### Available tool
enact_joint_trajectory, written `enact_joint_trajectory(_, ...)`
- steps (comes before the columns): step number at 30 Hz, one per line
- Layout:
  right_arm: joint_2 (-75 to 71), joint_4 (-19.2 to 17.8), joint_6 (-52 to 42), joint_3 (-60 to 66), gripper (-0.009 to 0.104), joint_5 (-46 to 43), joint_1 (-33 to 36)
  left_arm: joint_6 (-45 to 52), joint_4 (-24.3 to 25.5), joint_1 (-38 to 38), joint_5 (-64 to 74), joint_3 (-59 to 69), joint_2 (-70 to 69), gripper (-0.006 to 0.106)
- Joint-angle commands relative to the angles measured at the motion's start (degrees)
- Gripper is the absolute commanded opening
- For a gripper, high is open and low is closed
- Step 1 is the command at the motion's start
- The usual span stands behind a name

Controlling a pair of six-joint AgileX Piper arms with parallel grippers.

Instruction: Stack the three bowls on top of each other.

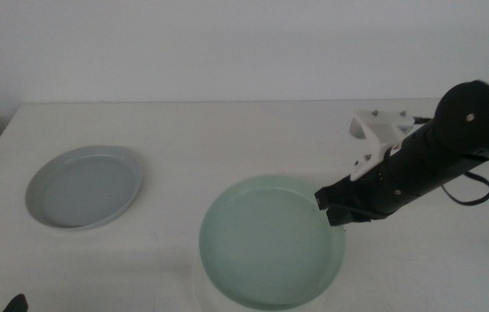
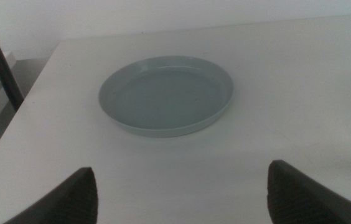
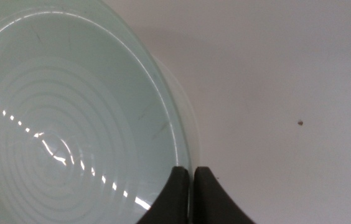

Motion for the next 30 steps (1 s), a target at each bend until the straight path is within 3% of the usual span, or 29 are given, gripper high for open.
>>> enact_joint_trajectory(1,-0.67,0.58,-0.81,-1.17,-0.001,-1.74,0.23,-0.44,-0.01,0.06,-4.54,-0.29,-0.75,0.105)
enact_joint_trajectory(19,5.44,0.84,-2.78,-1.17,0.001,-2.99,2.48,-0.44,-0.01,0.06,-4.54,-0.29,-0.75,0.105)
enact_joint_trajectory(24,5.44,1.49,-3.04,-1.24,0.017,-3.31,2.48,-0.44,-0.01,0.06,-4.54,-0.29,-0.75,0.105)
enact_joint_trajectory(30,0.24,1.58,-3.9,-1.51,0.047,-1.24,2.29,-0.44,-0.01,0.06,-4.54,-0.29,-0.75,0.105)
